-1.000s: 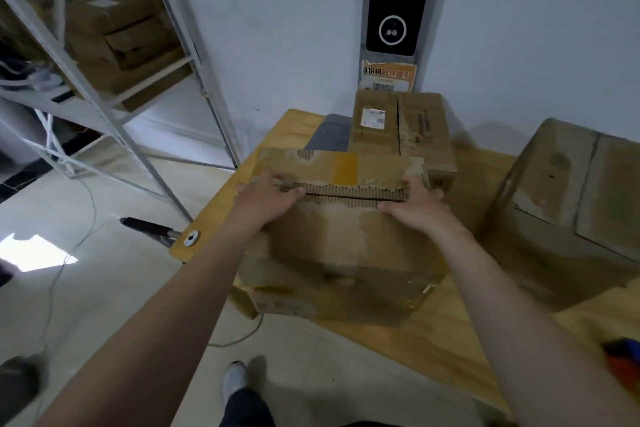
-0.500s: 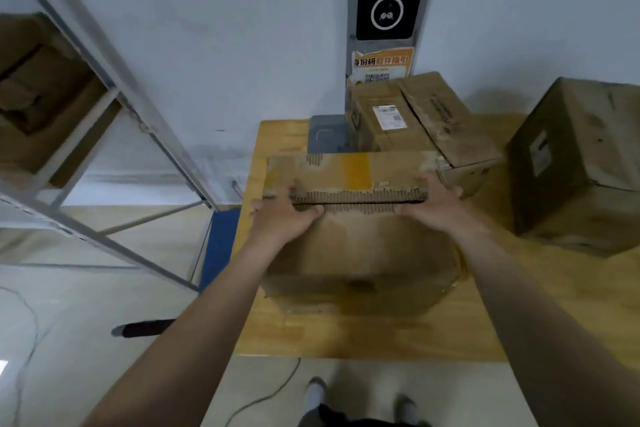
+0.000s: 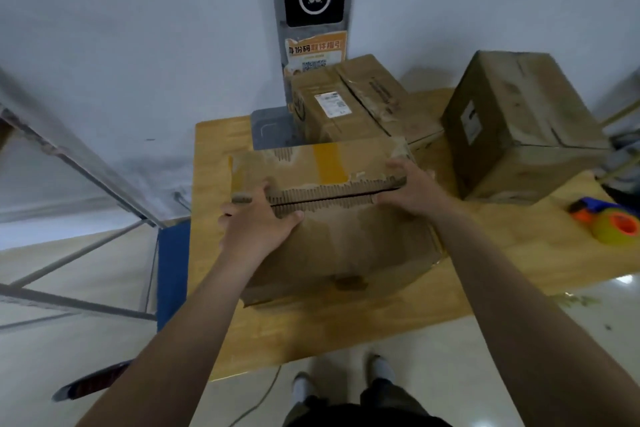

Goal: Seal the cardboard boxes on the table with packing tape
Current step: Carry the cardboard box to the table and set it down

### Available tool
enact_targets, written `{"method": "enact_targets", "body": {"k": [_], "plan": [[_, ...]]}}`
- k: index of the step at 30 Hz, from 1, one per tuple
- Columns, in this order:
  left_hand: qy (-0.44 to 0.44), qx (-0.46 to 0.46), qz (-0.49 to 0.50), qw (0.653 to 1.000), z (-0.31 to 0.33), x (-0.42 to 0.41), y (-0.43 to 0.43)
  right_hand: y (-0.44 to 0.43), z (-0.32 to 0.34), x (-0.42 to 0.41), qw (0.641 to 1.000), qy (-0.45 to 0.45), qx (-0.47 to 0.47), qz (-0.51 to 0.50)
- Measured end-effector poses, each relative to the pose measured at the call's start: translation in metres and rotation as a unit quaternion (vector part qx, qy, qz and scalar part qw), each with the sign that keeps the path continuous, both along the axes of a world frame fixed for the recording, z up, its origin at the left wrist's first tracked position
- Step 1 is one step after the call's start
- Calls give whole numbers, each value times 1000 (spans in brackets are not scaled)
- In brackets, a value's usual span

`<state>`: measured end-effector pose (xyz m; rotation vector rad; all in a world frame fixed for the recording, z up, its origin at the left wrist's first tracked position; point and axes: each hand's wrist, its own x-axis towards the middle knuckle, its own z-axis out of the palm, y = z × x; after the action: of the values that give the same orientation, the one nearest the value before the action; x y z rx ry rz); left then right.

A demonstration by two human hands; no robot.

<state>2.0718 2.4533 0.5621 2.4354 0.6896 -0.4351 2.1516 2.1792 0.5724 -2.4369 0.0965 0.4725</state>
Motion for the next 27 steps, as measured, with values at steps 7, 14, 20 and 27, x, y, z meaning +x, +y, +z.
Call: {"method": "enact_targets", "body": {"k": [7,14,20,27], "plan": [[-22,-21,-83,996,18,23,-97,-108,28,8,997,9,-53,-48],[-25,-33,-74,996,5,56,-242,-260,27,40,998,-6,-58,-32],[-45,0,-18,999,-5,86,-382,-403,10,79,998,-17,-26,47],[-57,16,25,998,19,103,-500,-513,4,103,999,-14,9,47]]}}
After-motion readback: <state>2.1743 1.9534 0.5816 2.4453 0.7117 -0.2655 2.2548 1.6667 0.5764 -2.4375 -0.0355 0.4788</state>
